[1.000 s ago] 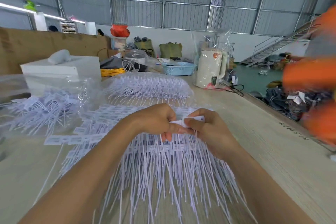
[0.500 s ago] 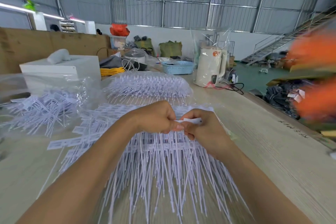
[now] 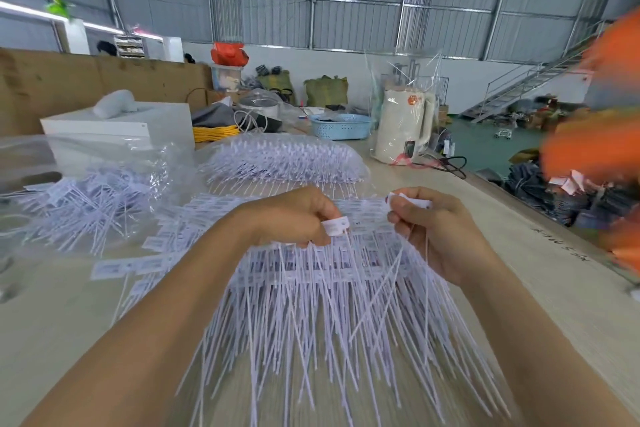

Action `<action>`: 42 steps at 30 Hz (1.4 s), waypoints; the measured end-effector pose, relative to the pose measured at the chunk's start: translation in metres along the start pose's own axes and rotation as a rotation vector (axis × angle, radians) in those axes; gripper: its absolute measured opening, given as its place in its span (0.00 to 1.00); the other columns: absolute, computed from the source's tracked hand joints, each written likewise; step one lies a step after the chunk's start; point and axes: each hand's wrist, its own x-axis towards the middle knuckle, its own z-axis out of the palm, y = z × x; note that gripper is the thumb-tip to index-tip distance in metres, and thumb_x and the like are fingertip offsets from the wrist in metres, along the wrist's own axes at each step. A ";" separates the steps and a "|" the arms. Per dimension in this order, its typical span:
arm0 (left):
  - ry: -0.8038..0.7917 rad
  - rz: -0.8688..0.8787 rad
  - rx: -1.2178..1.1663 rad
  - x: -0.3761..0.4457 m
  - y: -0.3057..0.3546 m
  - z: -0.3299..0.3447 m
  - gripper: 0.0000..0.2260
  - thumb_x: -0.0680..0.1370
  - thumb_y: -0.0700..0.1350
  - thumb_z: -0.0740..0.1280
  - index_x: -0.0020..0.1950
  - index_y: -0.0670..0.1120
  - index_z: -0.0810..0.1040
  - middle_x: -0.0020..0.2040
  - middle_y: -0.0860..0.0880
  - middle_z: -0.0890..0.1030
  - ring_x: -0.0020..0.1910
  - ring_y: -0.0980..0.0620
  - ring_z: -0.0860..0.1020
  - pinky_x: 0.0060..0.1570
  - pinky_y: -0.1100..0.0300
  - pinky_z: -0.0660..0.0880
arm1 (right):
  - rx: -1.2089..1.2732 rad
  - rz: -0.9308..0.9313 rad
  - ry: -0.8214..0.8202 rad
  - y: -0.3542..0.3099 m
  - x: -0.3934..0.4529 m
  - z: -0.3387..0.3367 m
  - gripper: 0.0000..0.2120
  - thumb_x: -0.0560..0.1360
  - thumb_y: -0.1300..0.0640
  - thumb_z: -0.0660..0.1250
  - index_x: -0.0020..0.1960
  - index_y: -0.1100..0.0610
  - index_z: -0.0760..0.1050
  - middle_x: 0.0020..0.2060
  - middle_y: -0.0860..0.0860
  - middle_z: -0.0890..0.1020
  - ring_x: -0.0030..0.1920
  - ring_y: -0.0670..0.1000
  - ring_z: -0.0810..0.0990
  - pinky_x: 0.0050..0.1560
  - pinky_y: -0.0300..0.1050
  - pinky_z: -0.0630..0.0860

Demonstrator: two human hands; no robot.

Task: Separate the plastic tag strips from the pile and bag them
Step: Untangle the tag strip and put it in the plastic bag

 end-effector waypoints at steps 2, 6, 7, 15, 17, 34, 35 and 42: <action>-0.001 0.015 0.055 -0.001 0.000 -0.002 0.14 0.75 0.34 0.66 0.58 0.45 0.80 0.45 0.53 0.80 0.34 0.59 0.74 0.34 0.66 0.70 | -0.024 0.053 -0.079 0.001 -0.003 0.003 0.02 0.75 0.67 0.64 0.45 0.67 0.75 0.31 0.56 0.76 0.30 0.48 0.73 0.30 0.33 0.73; 0.000 0.044 0.110 -0.002 0.002 0.000 0.11 0.75 0.35 0.68 0.55 0.46 0.80 0.40 0.51 0.80 0.35 0.56 0.75 0.37 0.61 0.71 | -0.161 0.120 -0.143 0.015 -0.007 0.025 0.03 0.73 0.65 0.67 0.43 0.66 0.77 0.35 0.57 0.78 0.35 0.50 0.76 0.38 0.40 0.73; -0.003 0.049 0.120 -0.001 0.002 0.001 0.11 0.75 0.36 0.68 0.55 0.45 0.79 0.38 0.51 0.79 0.34 0.55 0.75 0.38 0.60 0.72 | -0.186 0.123 -0.146 0.018 -0.006 0.030 0.04 0.74 0.64 0.67 0.44 0.66 0.77 0.37 0.58 0.77 0.36 0.51 0.76 0.40 0.43 0.72; 0.053 0.012 0.051 -0.002 0.001 0.004 0.27 0.70 0.39 0.75 0.60 0.49 0.62 0.46 0.48 0.75 0.36 0.54 0.78 0.39 0.60 0.74 | -0.360 -0.015 -0.113 0.026 -0.009 0.041 0.06 0.75 0.66 0.67 0.41 0.59 0.71 0.31 0.54 0.78 0.27 0.48 0.77 0.28 0.39 0.74; 0.083 -0.008 0.033 -0.002 0.001 0.002 0.26 0.69 0.43 0.76 0.60 0.48 0.65 0.50 0.47 0.76 0.39 0.53 0.80 0.45 0.56 0.76 | -0.356 -0.049 -0.071 0.024 -0.007 0.040 0.06 0.74 0.67 0.67 0.41 0.60 0.71 0.25 0.53 0.76 0.25 0.47 0.74 0.26 0.38 0.71; 0.099 -0.054 0.031 -0.018 -0.016 0.012 0.08 0.77 0.48 0.68 0.39 0.47 0.78 0.24 0.56 0.72 0.24 0.61 0.68 0.32 0.65 0.66 | -0.652 -0.057 -0.129 0.027 -0.010 0.055 0.01 0.74 0.65 0.67 0.45 0.63 0.76 0.29 0.52 0.75 0.27 0.48 0.74 0.32 0.43 0.72; 0.093 -0.056 -0.003 -0.019 -0.017 0.013 0.09 0.77 0.46 0.68 0.38 0.46 0.78 0.23 0.56 0.71 0.23 0.60 0.67 0.30 0.65 0.64 | -0.686 -0.079 -0.130 0.027 -0.011 0.057 0.02 0.74 0.66 0.67 0.43 0.61 0.76 0.29 0.51 0.75 0.29 0.50 0.74 0.33 0.44 0.72; -0.035 -0.060 -0.266 -0.029 -0.019 0.002 0.07 0.78 0.37 0.65 0.40 0.39 0.78 0.22 0.53 0.66 0.24 0.56 0.62 0.30 0.61 0.57 | -0.695 -0.199 -0.149 0.022 -0.016 0.060 0.13 0.73 0.70 0.66 0.37 0.54 0.76 0.29 0.49 0.75 0.27 0.43 0.73 0.30 0.38 0.70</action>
